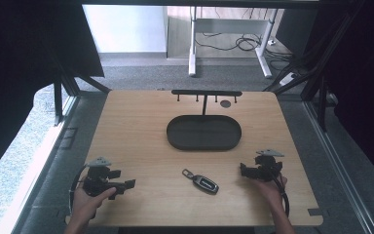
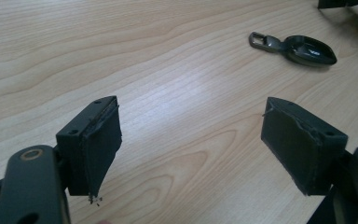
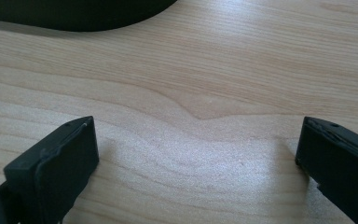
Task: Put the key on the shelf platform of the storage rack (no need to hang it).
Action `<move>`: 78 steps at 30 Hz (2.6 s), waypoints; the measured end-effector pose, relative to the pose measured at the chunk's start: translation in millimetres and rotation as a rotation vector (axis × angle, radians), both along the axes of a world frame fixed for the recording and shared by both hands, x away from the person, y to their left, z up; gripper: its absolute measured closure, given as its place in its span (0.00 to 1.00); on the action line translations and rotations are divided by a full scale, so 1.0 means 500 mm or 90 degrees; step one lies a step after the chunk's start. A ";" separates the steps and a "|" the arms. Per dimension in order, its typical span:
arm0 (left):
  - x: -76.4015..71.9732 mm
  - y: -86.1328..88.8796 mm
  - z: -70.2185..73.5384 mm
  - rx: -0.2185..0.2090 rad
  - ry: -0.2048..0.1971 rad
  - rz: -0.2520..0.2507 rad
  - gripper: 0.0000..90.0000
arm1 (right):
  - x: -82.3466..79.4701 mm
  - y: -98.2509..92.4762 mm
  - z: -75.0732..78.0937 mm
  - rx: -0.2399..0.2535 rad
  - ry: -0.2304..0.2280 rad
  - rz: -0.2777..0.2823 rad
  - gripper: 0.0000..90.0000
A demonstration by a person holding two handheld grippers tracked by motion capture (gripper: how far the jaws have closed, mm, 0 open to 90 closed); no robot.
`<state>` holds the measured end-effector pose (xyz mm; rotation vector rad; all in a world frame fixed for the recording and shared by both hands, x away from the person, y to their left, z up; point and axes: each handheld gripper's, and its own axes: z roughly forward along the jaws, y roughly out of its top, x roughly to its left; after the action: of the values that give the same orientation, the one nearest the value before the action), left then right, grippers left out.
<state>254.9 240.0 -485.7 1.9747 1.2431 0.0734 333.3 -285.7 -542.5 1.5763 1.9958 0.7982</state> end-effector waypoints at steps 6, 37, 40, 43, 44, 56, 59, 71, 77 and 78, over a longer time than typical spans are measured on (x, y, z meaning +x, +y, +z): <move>-0.003 -0.008 0.002 0.001 -0.004 -0.006 0.23 | -0.017 -0.004 0.020 -0.004 0.032 0.015 0.15; -0.004 -0.006 0.006 -0.002 -0.005 -0.004 0.23 | -0.049 0.083 0.171 -0.001 -0.010 0.233 0.37; -0.004 -0.006 0.006 -0.001 -0.005 -0.005 0.23 | -0.048 0.105 0.187 -0.008 0.015 0.263 0.39; -0.004 -0.006 0.006 -0.002 -0.005 -0.005 0.23 | -0.047 0.117 0.193 -0.013 0.022 0.278 0.39; -0.004 -0.006 0.006 -0.002 -0.005 -0.005 0.23 | -0.047 0.122 0.196 -0.012 0.028 0.283 0.39; -0.005 -0.007 0.006 -0.001 -0.003 -0.010 0.23 | -0.039 0.188 0.215 -0.042 0.078 0.353 0.40; -0.004 -0.007 0.006 -0.001 -0.003 -0.010 0.23 | -0.037 0.204 0.215 -0.054 0.089 0.368 0.40; -0.005 -0.011 0.006 -0.001 -0.002 -0.014 0.23 | -0.025 0.264 0.190 -0.087 0.147 0.413 0.39; -0.005 -0.010 0.006 -0.001 -0.003 -0.014 0.22 | -0.021 0.290 0.173 -0.110 0.175 0.428 0.39; -0.005 -0.009 0.007 -0.002 -0.003 -0.014 0.22 | -0.021 0.300 0.166 -0.121 0.184 0.435 0.39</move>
<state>252.4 235.4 -482.4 1.9840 1.2182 0.0653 322.9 -135.9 -459.7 0.9309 2.7838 0.6018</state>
